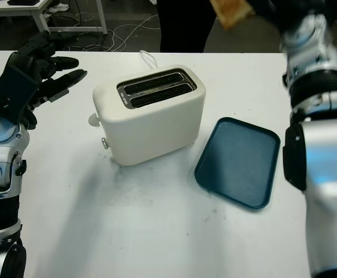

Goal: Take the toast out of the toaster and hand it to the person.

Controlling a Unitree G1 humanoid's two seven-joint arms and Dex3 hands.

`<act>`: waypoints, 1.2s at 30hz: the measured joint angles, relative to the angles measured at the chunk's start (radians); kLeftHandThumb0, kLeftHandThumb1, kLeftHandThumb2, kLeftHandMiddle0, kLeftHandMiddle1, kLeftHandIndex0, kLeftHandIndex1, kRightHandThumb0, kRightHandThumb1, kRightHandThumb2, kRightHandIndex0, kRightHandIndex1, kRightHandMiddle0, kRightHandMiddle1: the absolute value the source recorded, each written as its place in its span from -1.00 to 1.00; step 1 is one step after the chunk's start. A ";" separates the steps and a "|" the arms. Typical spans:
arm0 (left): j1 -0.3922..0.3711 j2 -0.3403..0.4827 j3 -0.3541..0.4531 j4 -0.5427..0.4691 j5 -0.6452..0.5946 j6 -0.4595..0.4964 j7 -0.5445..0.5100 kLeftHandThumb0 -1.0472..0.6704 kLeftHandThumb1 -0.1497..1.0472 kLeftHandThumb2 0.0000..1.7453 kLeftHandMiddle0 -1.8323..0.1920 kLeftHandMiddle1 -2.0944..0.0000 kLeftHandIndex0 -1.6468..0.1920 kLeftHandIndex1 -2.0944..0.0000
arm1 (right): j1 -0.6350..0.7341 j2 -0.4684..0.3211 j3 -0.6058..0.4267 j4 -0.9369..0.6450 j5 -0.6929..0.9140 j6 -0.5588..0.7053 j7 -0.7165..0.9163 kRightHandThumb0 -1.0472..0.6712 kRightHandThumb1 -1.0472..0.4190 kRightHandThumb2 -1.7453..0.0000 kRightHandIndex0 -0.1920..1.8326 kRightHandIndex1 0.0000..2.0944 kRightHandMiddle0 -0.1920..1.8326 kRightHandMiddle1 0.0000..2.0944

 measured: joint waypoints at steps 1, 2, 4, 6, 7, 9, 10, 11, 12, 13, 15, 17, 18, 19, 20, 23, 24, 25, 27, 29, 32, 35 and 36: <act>0.000 0.000 0.000 0.002 0.000 -0.002 0.000 -0.19 0.77 -0.99 0.60 0.11 0.42 0.53 | 0.011 0.010 -0.005 0.001 0.009 0.006 -0.008 -0.07 -0.83 0.56 -0.31 0.41 -0.33 0.07; 0.000 0.000 0.000 0.004 0.000 -0.004 0.000 -0.19 0.78 -0.99 0.60 0.10 0.42 0.53 | 0.019 0.021 -0.007 0.001 0.012 0.020 -0.014 -0.07 -0.83 0.56 -0.32 0.45 -0.30 -0.16; 0.000 0.000 0.000 0.006 0.000 -0.006 0.000 -0.17 0.78 -0.99 0.60 0.10 0.42 0.52 | 0.027 0.041 -0.032 0.002 0.037 0.041 -0.016 -0.02 -0.83 0.56 -0.25 0.62 -0.59 -0.68; 0.000 0.000 0.000 0.006 0.000 -0.007 0.000 -0.16 0.78 -0.99 0.60 0.09 0.43 0.52 | 0.030 0.059 -0.071 0.002 0.079 0.061 -0.016 -0.04 -0.83 0.60 -0.22 0.65 -0.57 -0.80; 0.000 0.000 0.000 0.006 0.000 -0.007 0.000 -0.16 0.78 -0.99 0.60 0.09 0.43 0.52 | 0.030 0.066 -0.076 0.002 0.087 0.080 -0.021 -0.07 -0.83 0.60 -0.19 0.66 -0.35 -0.30; 0.000 0.000 0.000 0.006 0.000 -0.008 -0.001 -0.16 0.78 -0.99 0.60 0.09 0.43 0.51 | 0.031 0.076 -0.059 0.006 0.079 0.115 -0.032 -0.11 -0.83 0.59 -0.12 0.67 -0.32 0.37; 0.000 0.000 0.000 0.006 0.000 -0.008 -0.001 -0.17 0.78 -0.99 0.61 0.10 0.44 0.51 | 0.033 0.082 -0.050 0.009 0.074 0.122 -0.034 -0.11 -0.83 0.59 -0.13 0.67 -0.34 0.47; 0.000 0.000 0.000 0.006 0.000 -0.008 -0.001 -0.17 0.78 -0.99 0.61 0.10 0.44 0.51 | 0.035 0.089 -0.049 0.009 0.074 0.125 -0.034 -0.12 -0.83 0.58 -0.14 0.67 -0.37 0.49; 0.000 0.000 0.000 0.006 0.000 -0.008 -0.001 -0.18 0.78 -0.99 0.62 0.10 0.44 0.51 | 0.038 0.095 -0.052 0.009 0.077 0.126 -0.034 -0.12 -0.83 0.58 -0.16 0.67 -0.39 0.49; 0.000 0.000 0.001 0.006 0.000 -0.008 -0.001 -0.19 0.78 -0.99 0.61 0.10 0.44 0.51 | 0.041 0.102 -0.054 0.010 0.081 0.129 -0.034 -0.10 -0.83 0.59 -0.18 0.67 -0.40 0.44; 0.000 0.000 0.001 0.006 0.000 -0.008 -0.002 -0.19 0.78 -1.00 0.60 0.10 0.44 0.51 | 0.047 0.114 -0.056 0.012 0.085 0.143 -0.035 -0.11 -0.83 0.61 -0.24 0.67 -0.31 0.02; 0.000 0.000 0.001 0.006 0.000 -0.010 -0.004 -0.18 0.78 -1.00 0.60 0.10 0.44 0.50 | 0.051 0.124 -0.058 0.016 0.087 0.159 -0.039 -0.10 -0.83 0.60 -0.28 0.66 -0.16 -0.46; 0.000 0.000 0.001 0.006 0.000 -0.011 -0.004 -0.18 0.78 -0.99 0.60 0.10 0.44 0.50 | 0.052 0.127 -0.062 0.017 0.091 0.162 -0.040 -0.08 -0.83 0.60 -0.28 0.66 -0.21 -0.30; 0.000 0.000 0.001 0.006 0.000 -0.011 -0.005 -0.18 0.78 -0.99 0.59 0.10 0.44 0.50 | 0.054 0.130 -0.066 0.017 0.093 0.162 -0.040 -0.08 -0.83 0.60 -0.26 0.66 -0.29 -0.15; 0.000 0.000 0.001 0.006 0.000 -0.013 -0.005 -0.19 0.79 -0.99 0.59 0.11 0.44 0.50 | 0.055 0.131 -0.073 0.017 0.096 0.162 -0.040 -0.08 -0.83 0.60 -0.23 0.67 -0.32 -0.16; 0.001 0.000 0.001 0.006 0.000 -0.017 -0.007 -0.18 0.79 -1.00 0.60 0.11 0.44 0.49 | 0.056 0.131 -0.078 0.017 0.096 0.162 -0.040 -0.08 -0.83 0.60 -0.25 0.67 -0.17 -0.52; 0.001 0.000 0.001 0.006 0.000 -0.017 -0.007 -0.18 0.79 -1.00 0.60 0.11 0.44 0.49 | 0.056 0.131 -0.080 0.017 0.096 0.162 -0.041 -0.06 -0.83 0.60 -0.25 0.67 -0.20 -0.41; 0.001 0.000 0.002 0.006 0.000 -0.017 -0.007 -0.17 0.79 -1.00 0.60 0.11 0.45 0.49 | 0.057 0.131 -0.083 0.017 0.097 0.162 -0.041 -0.07 -0.83 0.60 -0.23 0.67 -0.33 -0.06; 0.001 0.000 0.002 0.006 0.000 -0.017 -0.007 -0.16 0.79 -1.00 0.59 0.10 0.45 0.49 | 0.057 0.131 -0.086 0.017 0.097 0.162 -0.041 -0.07 -0.83 0.60 -0.19 0.67 -0.41 0.26; 0.001 0.000 0.001 0.006 0.000 -0.017 -0.007 -0.16 0.79 -1.00 0.59 0.10 0.44 0.48 | 0.057 0.131 -0.087 0.017 0.097 0.162 -0.041 -0.08 -0.83 0.60 -0.20 0.67 -0.43 0.34; 0.001 0.000 0.002 0.008 0.000 -0.017 -0.007 -0.16 0.79 -0.99 0.59 0.10 0.45 0.48 | 0.057 0.131 -0.088 0.017 0.096 0.162 -0.041 -0.07 -0.83 0.60 -0.28 0.67 -0.41 0.09; 0.002 0.000 0.002 0.008 0.000 -0.017 -0.007 -0.17 0.78 -0.98 0.60 0.10 0.46 0.48 | 0.057 0.131 -0.093 0.017 0.098 0.162 -0.038 -0.08 -0.83 0.59 -0.22 0.67 -0.47 0.16; 0.003 0.000 0.002 0.008 0.000 -0.017 -0.007 -0.17 0.78 -0.98 0.60 0.10 0.46 0.47 | 0.057 0.131 -0.095 0.017 0.099 0.162 -0.032 -0.08 -0.83 0.57 -0.22 0.67 -0.48 0.13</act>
